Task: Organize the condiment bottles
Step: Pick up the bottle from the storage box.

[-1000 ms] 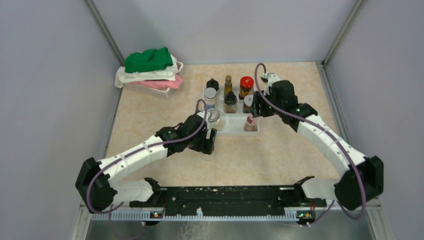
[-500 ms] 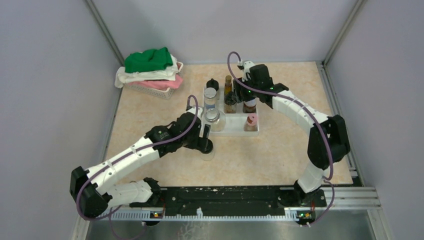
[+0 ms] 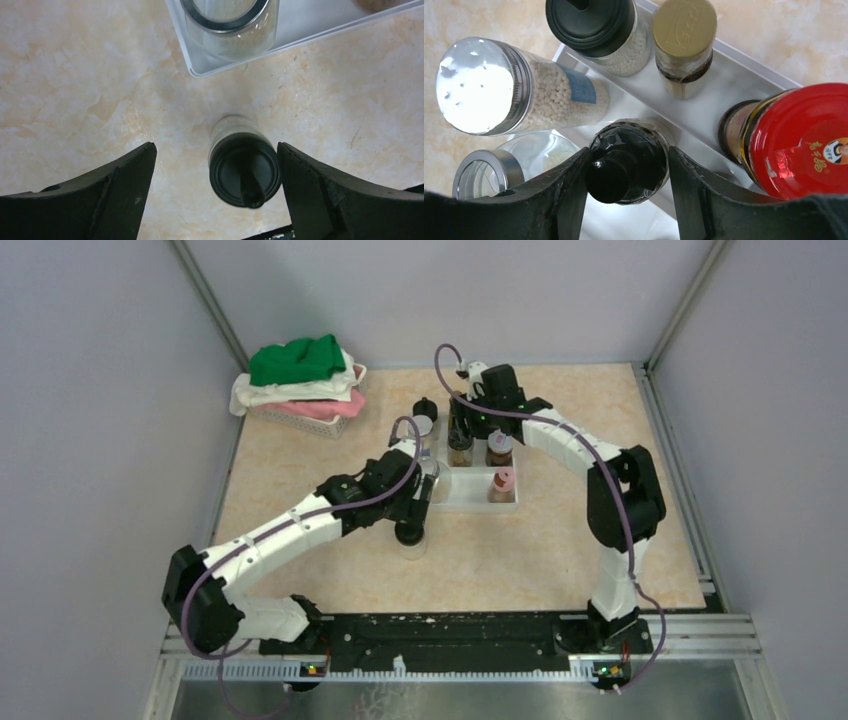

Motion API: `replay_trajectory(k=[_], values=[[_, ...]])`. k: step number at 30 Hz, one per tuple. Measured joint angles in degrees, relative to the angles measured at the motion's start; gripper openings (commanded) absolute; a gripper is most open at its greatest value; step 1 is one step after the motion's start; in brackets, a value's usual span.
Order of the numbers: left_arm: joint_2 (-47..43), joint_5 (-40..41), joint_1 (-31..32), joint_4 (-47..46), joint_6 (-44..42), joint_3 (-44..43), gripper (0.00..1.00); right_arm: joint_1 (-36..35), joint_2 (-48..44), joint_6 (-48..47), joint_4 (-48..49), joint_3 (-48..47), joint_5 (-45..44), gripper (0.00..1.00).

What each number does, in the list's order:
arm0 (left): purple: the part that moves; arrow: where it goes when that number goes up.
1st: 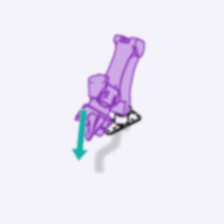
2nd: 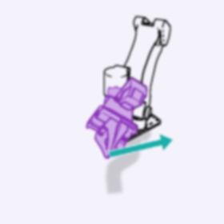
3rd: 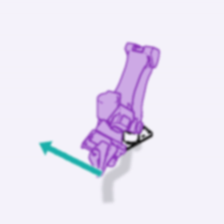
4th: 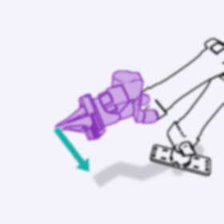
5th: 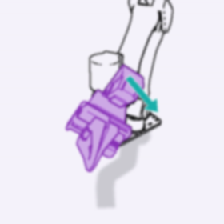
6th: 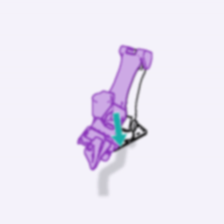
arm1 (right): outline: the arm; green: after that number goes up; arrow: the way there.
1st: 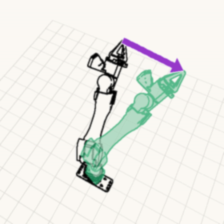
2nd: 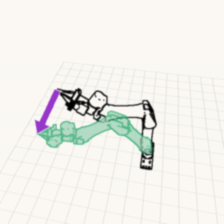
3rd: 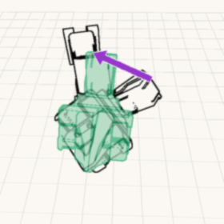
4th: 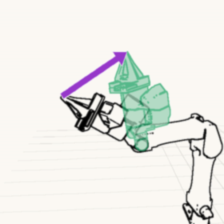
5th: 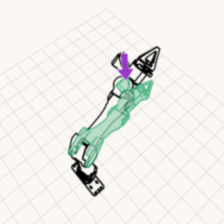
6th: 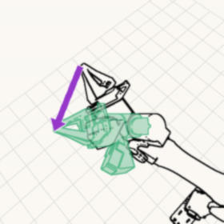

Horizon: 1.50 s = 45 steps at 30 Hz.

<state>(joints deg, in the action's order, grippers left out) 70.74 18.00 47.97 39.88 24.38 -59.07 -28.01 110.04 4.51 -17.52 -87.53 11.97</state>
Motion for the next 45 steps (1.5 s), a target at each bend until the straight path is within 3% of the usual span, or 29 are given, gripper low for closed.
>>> replay_trajectory(k=[9,12,17,24,26,32,42,45], values=[[7.7,-3.4,-4.0,-5.1,-4.1,-2.8,0.97,-0.4,4.2,-1.3,1.7,-4.3,1.7,0.64],[7.9,-4.7,-5.8,-5.9,-5.1,-2.8,0.97,-1.1,6.4,-1.8,2.3,-6.5,1.4,0.78],[7.6,-6.2,-8.3,-6.6,-6.3,-2.7,0.97,-2.3,6.6,-2.9,2.6,-6.5,0.0,0.80],[5.8,-6.9,-8.9,-6.6,-6.6,-2.6,0.96,-3.5,5.4,-5.1,3.9,1.9,-2.7,0.98],[5.3,-7.1,-8.9,-6.6,-6.6,-2.5,0.96,-4.0,3.2,-5.2,4.8,5.2,-4.1,0.97],[4.5,-7.6,-8.9,-6.5,-6.6,-2.2,0.96,-4.0,-1.1,-4.3,4.0,9.6,-5.7,0.79],[3.0,-7.9,-8.9,-6.4,-6.6,-1.7,0.96,-3.9,-1.1,-2.3,4.8,9.3,-7.0,0.79],[2.9,-7.9,-8.9,-6.3,-6.6,-1.5,0.96,-3.9,-0.5,-1.8,4.7,7.8,-7.0,0.74]])
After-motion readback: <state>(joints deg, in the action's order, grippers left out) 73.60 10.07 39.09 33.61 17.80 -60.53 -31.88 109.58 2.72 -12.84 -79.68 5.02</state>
